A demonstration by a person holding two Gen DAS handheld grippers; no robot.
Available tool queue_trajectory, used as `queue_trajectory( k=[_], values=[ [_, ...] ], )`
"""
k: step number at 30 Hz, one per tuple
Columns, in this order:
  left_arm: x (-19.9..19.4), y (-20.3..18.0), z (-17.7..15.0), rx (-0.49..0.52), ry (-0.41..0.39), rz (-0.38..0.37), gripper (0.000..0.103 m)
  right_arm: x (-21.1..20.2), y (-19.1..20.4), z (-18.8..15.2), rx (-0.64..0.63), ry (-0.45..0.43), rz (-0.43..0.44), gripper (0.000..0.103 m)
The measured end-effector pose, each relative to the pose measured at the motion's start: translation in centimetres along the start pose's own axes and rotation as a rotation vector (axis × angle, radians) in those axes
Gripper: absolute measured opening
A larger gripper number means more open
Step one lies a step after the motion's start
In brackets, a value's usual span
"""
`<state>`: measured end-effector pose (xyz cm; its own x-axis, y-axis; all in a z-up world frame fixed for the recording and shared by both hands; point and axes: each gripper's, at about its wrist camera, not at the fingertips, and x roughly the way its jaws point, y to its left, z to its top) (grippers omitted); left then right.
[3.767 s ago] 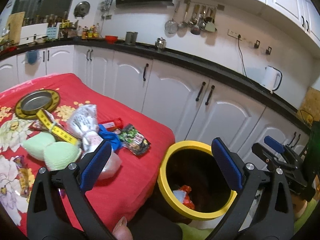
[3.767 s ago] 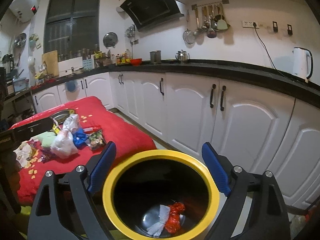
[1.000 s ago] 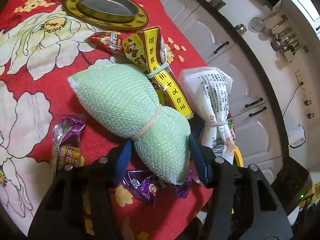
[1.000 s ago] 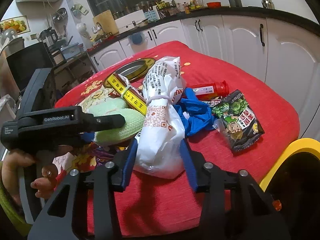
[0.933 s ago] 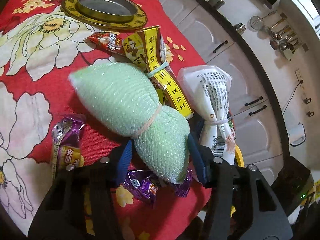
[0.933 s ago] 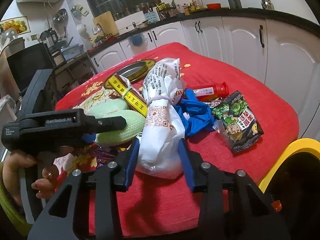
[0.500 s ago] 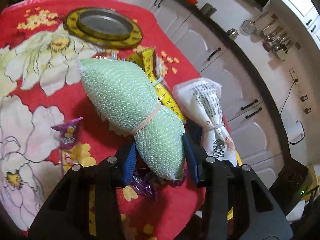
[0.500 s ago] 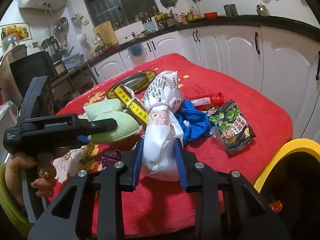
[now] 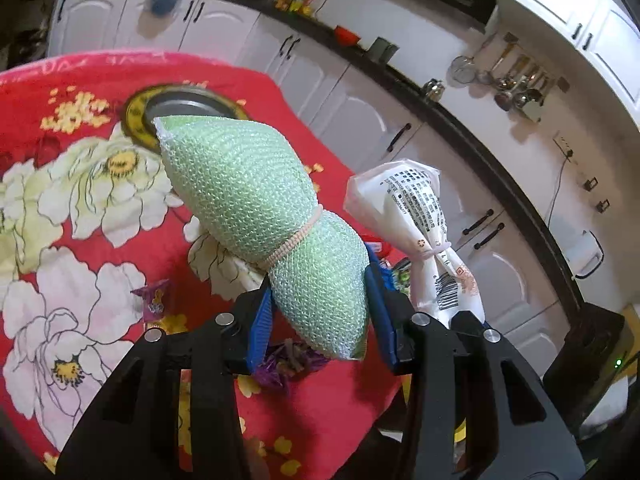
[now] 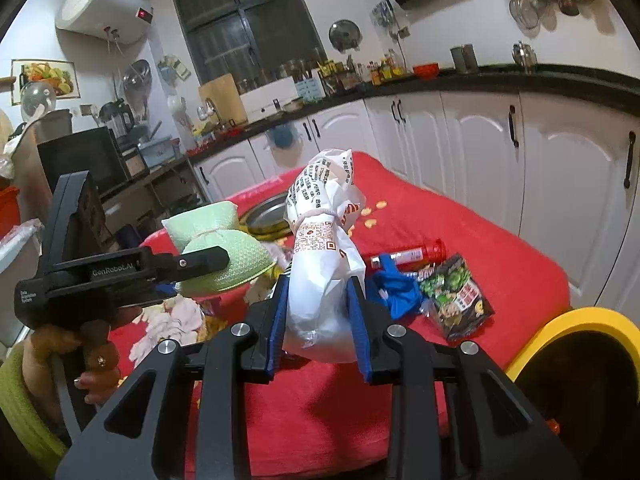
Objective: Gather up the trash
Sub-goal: 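Lift the green sponge and white bag and carry them over the bin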
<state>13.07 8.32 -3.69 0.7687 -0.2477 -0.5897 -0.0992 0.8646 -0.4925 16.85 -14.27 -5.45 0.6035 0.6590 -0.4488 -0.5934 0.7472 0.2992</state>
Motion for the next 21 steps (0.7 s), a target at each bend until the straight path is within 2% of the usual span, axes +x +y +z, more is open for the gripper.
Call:
queue_trajectory(
  k=[21],
  values=[
    [-2.4, -3.7, -0.8, 0.134, -0.071, -0.060, 0.035, -5.2, 0.2, 1.0, 0.007, -0.109, -0.008, 0.028]
  ],
)
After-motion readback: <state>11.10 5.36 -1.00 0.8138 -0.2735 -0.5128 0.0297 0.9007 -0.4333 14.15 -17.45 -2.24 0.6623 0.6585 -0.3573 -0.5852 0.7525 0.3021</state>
